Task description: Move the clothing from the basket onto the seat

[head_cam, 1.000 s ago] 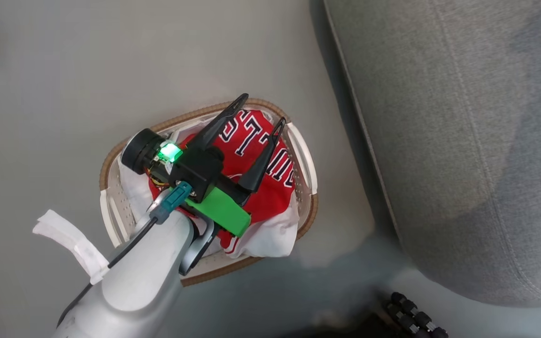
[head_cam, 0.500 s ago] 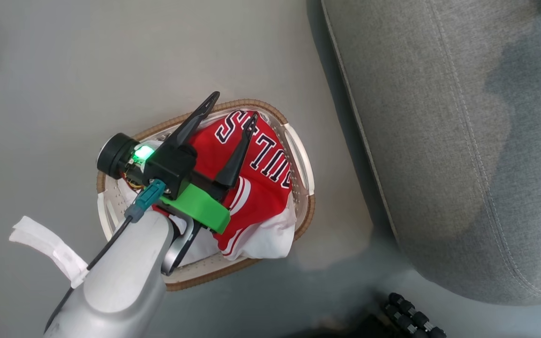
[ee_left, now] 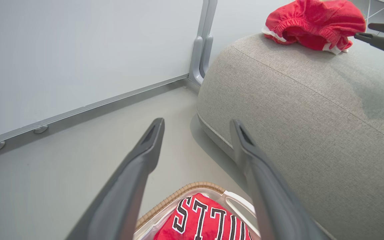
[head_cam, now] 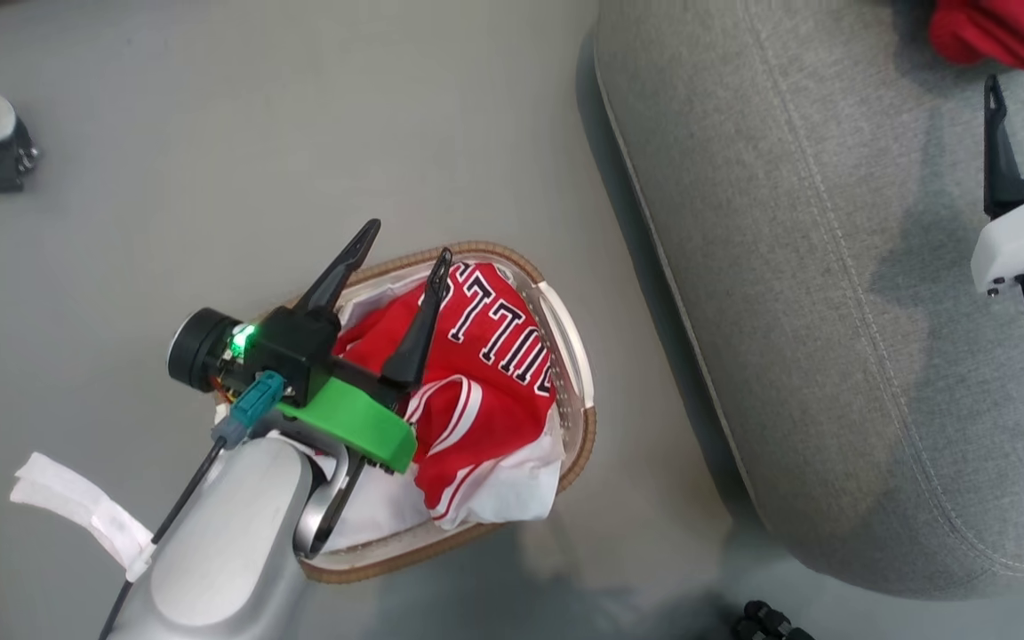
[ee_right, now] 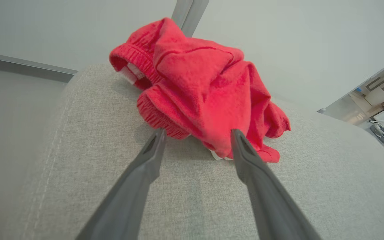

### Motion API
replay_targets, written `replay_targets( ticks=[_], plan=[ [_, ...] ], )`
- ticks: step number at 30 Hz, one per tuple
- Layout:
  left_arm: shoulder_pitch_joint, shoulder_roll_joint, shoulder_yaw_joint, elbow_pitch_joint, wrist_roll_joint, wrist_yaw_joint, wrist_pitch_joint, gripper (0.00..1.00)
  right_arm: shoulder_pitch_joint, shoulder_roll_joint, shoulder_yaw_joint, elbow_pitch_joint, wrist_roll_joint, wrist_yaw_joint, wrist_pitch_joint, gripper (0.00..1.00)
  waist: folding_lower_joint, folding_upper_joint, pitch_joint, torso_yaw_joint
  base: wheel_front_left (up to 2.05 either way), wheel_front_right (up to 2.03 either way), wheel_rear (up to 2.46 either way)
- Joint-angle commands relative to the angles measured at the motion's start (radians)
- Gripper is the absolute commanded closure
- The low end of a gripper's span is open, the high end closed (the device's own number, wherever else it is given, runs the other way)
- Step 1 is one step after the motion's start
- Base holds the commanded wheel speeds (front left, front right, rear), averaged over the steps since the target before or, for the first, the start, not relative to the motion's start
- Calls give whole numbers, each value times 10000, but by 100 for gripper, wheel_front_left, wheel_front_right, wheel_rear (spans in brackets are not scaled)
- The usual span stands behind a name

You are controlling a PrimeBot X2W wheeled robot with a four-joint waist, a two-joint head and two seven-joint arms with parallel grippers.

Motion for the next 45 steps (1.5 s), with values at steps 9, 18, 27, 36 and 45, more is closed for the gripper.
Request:
replay_targets(
  ticks=[9,18,27,36,45],
  plan=[
    [962,-312,836,98,-214,-27,-9,0,664,-166,754,-220,297,-14,-7,0,0,0,-2202,347,0,0,0],
    [2142,-771,2369,185,-19,-28,-9,0,1353,806,1341,-1016,653,-14,-7,0,0,0,-3473,811,0,0,0],
    [3404,-1216,3760,45,178,-28,-9,0,2751,1938,1422,-1762,953,-14,-7,0,0,0,-4307,1311,0,0,0],
    [4626,-1463,4651,-191,312,-28,-9,0,4352,2307,1104,-2055,1412,-14,-7,0,0,0,-4950,1692,0,0,0],
    [5300,-1554,4873,-270,400,-28,-9,0,5560,2303,1571,-2494,2056,-14,-7,0,0,0,-5175,1764,0,0,0]
  ],
)
